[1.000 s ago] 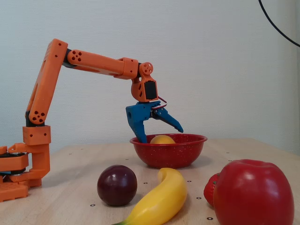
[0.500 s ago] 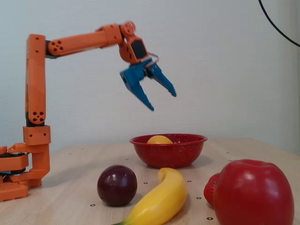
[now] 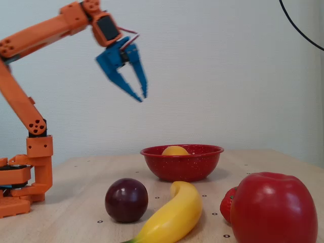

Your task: Put the peach in the red bowl.

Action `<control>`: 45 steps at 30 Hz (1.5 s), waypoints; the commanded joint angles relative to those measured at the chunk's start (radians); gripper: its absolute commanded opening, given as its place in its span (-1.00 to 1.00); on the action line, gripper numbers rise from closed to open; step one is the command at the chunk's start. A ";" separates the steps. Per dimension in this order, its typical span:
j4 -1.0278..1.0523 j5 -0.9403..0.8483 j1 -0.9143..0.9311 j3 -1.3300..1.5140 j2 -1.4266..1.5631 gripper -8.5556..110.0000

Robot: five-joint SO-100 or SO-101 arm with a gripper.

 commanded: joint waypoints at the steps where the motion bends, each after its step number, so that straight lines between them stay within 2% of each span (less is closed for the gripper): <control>1: -0.049 0.049 -0.034 0.086 0.166 -0.85; 15: -0.259 0.150 -0.247 0.850 0.815 -0.85; 22: -0.364 0.167 -0.267 1.127 1.042 -0.85; 37: -0.767 0.144 -0.276 1.514 1.112 -0.85; 45: -0.701 0.094 -0.273 1.523 1.112 -0.85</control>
